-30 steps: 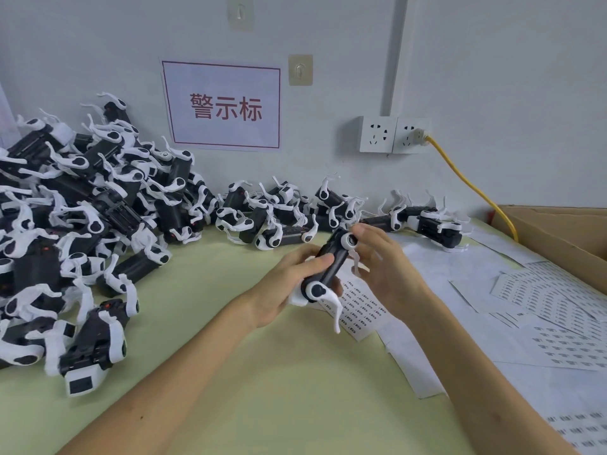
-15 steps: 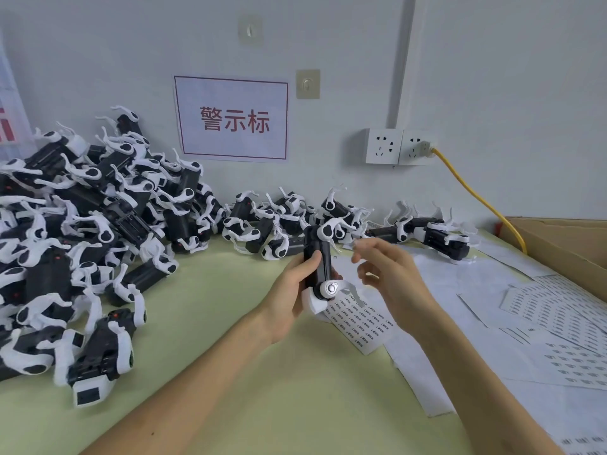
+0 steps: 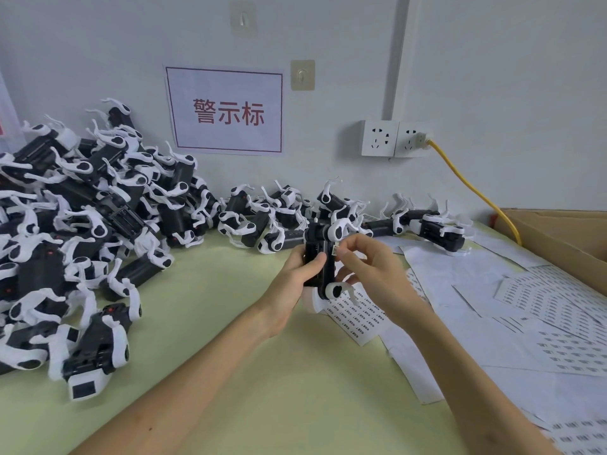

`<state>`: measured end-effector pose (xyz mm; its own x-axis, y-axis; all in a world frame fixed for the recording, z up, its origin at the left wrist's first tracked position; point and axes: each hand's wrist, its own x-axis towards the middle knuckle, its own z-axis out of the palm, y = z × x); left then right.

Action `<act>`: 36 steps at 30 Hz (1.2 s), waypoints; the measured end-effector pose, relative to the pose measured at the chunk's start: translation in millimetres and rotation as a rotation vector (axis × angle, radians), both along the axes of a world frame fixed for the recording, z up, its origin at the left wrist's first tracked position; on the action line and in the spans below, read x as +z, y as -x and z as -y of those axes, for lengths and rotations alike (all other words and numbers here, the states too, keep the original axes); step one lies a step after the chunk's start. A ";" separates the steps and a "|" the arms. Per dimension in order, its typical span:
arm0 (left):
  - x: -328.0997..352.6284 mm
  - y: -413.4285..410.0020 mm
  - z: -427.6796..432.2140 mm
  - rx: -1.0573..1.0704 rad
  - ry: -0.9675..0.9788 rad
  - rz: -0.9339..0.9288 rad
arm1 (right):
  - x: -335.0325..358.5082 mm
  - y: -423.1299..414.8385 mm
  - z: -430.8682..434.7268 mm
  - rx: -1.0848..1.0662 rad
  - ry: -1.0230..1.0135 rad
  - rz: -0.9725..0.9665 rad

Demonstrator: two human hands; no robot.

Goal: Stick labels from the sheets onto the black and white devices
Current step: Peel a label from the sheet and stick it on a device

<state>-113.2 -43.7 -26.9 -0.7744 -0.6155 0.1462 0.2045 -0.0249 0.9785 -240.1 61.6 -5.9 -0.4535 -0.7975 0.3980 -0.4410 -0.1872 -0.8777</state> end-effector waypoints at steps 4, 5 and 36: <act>-2.4 0.5 1.2 0.018 0.049 0.015 | -0.7 -1.4 0.9 -0.051 -0.013 -0.073; -2.5 0.8 1.5 0.018 0.053 0.015 | -0.7 -1.7 0.9 -0.054 -0.013 -0.076; -12.7 1.8 2.7 0.072 0.266 0.024 | -3.1 -2.3 1.8 -0.077 -0.021 -0.081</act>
<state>-115.0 -46.4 -39.7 -0.7355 -0.6111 0.2927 0.1735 0.2478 0.9532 -237.8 59.8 -9.0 -0.4807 -0.7703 0.4190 -0.5230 -0.1317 -0.8421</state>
